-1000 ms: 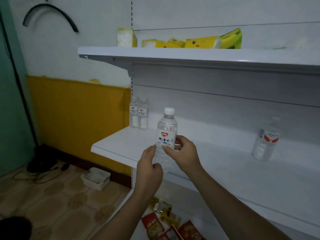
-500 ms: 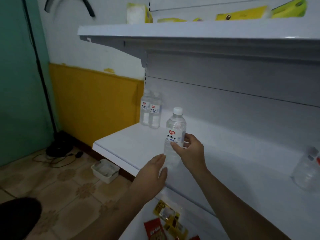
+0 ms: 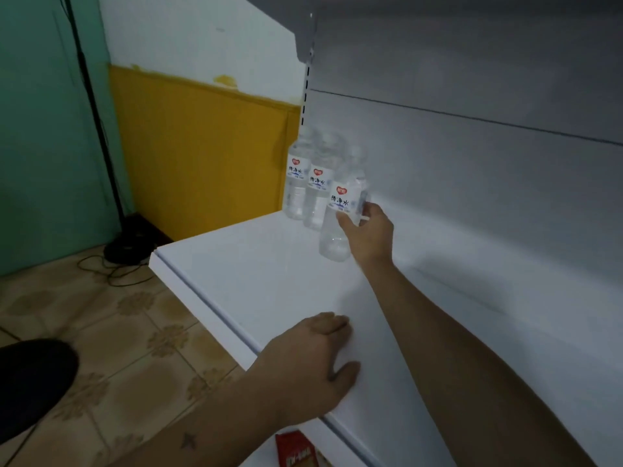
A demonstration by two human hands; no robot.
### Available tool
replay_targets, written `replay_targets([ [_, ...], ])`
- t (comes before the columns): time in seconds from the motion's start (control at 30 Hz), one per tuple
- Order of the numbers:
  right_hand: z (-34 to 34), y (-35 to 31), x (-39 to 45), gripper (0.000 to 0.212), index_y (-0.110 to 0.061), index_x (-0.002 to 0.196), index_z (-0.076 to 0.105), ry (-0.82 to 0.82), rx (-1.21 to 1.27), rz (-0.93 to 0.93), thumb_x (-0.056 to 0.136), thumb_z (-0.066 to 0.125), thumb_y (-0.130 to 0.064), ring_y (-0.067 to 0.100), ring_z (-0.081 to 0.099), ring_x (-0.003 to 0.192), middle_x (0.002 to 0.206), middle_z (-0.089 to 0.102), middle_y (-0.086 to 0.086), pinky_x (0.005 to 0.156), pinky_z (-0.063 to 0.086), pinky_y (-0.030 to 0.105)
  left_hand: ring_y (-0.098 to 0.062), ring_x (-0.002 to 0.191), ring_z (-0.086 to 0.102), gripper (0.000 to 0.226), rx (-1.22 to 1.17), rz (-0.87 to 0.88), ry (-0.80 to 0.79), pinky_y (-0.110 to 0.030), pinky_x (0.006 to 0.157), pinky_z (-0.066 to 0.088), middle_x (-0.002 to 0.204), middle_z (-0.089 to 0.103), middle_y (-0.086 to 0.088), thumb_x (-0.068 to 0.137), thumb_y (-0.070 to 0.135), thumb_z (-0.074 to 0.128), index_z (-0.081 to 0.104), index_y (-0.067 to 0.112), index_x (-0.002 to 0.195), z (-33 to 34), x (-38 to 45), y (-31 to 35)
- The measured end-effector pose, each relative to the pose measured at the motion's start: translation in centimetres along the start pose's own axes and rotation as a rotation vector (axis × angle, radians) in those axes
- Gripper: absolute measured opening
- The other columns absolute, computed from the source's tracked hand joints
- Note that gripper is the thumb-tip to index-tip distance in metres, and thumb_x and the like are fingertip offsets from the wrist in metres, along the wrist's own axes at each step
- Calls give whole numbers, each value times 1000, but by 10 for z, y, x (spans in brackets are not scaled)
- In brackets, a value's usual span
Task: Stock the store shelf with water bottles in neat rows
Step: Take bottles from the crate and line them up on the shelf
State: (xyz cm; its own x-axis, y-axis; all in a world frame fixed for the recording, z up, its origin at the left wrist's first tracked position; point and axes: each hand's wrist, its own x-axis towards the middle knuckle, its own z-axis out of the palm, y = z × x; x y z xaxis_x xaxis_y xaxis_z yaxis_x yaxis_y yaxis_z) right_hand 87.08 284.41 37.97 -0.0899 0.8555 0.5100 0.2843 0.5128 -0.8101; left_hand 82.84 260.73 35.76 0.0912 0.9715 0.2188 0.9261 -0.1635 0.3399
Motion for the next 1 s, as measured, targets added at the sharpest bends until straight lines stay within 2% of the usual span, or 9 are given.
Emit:
replay_targets([
  [0.1, 15, 17, 24, 38, -8, 102, 68, 49, -54, -11, 76, 80, -33, 23, 66, 90, 102, 68, 9, 83, 54, 38, -5, 143, 16, 62, 7, 2, 20, -21, 115, 15, 156, 19, 15, 95, 53, 36, 22, 27, 150, 6, 1, -4],
  [0.27, 26, 32, 43, 43, -8, 106, 70, 113, -78, -10, 74, 79, -35, 25, 62, 94, 101, 64, 12, 88, 52, 40, -1, 143, 11, 64, 8, 23, 57, -12, 107, 2, 156, 17, 20, 93, 55, 35, 19, 31, 150, 12, 4, -8],
  [0.37, 34, 34, 42, 39, -5, 110, 68, 165, -77, -20, 79, 77, -26, 26, 59, 98, 102, 64, 14, 89, 48, 36, 2, 143, 8, 65, 9, 15, 71, -12, 105, 0, 155, 14, 25, 91, 61, 33, 17, 37, 149, 17, 6, -11],
  [0.47, 43, 34, 38, 42, -4, 114, 66, 238, -96, -15, 80, 77, -27, 30, 58, 100, 105, 60, 15, 90, 47, 37, 4, 142, 8, 64, -6, 8, 67, -9, 100, -3, 154, 14, 27, 91, 61, 33, 16, 39, 149, 19, 7, -11],
  [0.57, 44, 31, 38, 46, -3, 116, 63, 255, -123, 17, 80, 77, -30, 30, 57, 102, 108, 57, 15, 91, 47, 37, 2, 143, 9, 64, 5, 4, 73, -13, 102, 3, 155, 14, 25, 92, 60, 33, 16, 37, 149, 19, 5, -9],
  [0.73, 20, 17, 33, 62, 0, 127, 55, 115, -189, 93, 80, 78, -31, 29, 55, 111, 121, 55, 17, 94, 39, 28, -7, 141, 21, 62, -27, 26, 31, -19, 112, 18, 153, 28, 14, 92, 50, 39, 30, 24, 147, 13, 3, -6],
  [0.8, -5, 9, 21, 66, -2, 133, 52, 50, -181, 137, 81, 77, -33, 27, 56, 114, 126, 56, 15, 94, 40, 27, -10, 137, 29, 59, -65, 20, 26, -19, 110, 24, 150, 34, 8, 92, 47, 42, 37, 19, 144, 8, 1, -5],
  [0.87, -35, -1, 2, 59, -6, 131, 54, -10, -157, 135, 82, 76, -31, 24, 58, 111, 125, 58, 12, 92, 43, 27, -11, 134, 35, 56, -133, -19, 26, -15, 107, 25, 148, 37, 4, 93, 41, 45, 41, 15, 142, 4, 0, -1],
  [1.0, -104, -34, -52, 46, -16, 124, 61, -103, -150, 167, 83, 76, -32, 18, 60, 107, 121, 61, 5, 84, 47, 25, -11, 135, 36, 51, -294, -116, 74, -17, 111, 22, 150, 36, 6, 97, 36, 43, 38, 18, 144, -5, -14, 24],
])
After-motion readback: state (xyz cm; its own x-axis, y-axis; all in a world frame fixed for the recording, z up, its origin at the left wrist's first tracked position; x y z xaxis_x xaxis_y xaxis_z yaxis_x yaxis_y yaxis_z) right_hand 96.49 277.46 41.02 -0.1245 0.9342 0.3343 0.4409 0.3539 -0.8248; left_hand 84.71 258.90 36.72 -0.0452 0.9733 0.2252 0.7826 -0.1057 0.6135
